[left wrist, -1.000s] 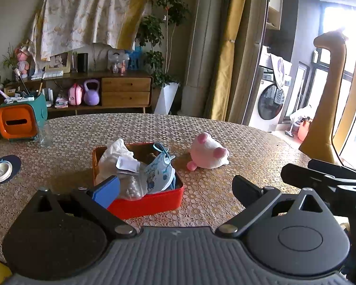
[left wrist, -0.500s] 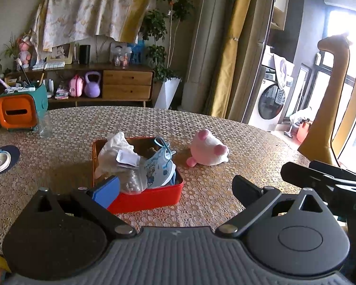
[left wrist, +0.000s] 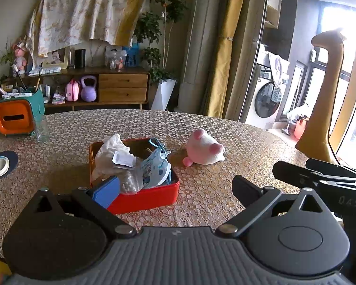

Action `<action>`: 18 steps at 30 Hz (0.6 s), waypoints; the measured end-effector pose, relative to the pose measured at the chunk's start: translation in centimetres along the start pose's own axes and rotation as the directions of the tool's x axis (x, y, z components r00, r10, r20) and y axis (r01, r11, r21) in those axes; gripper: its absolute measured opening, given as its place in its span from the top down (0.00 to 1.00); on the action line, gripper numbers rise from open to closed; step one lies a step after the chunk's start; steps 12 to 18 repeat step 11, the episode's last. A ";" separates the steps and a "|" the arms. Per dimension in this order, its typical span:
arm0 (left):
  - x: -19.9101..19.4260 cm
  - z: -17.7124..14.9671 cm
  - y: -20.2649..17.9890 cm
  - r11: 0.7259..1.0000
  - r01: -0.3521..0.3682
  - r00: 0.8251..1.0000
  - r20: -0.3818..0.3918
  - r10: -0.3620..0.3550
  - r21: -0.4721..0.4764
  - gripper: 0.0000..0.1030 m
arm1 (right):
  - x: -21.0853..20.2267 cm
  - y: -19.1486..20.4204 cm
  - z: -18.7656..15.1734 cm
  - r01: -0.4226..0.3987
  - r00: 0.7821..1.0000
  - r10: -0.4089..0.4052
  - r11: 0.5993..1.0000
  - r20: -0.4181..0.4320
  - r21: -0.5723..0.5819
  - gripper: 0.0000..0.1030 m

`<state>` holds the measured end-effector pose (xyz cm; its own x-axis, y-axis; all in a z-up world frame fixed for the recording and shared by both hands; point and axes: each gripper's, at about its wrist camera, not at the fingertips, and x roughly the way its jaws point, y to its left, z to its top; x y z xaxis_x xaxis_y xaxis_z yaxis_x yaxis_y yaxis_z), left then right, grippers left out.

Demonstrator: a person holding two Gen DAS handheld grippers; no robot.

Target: Organize soft objects

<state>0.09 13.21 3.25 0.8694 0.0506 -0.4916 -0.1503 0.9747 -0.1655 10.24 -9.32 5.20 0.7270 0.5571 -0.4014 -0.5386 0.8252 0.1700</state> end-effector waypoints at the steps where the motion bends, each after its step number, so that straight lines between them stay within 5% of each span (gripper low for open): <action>1: 0.0 0.0 -0.1 1.000 -0.002 1.000 0.001 0.002 0.003 0.01 | -0.1 0.0 -0.1 0.006 1.000 -0.006 1.000 0.003 -0.003 0.00; 18: -0.1 -0.2 -0.9 1.000 0.001 1.000 -0.004 -0.001 0.011 0.01 | -0.5 -0.6 -0.4 0.008 1.000 -0.008 1.000 0.001 0.004 0.00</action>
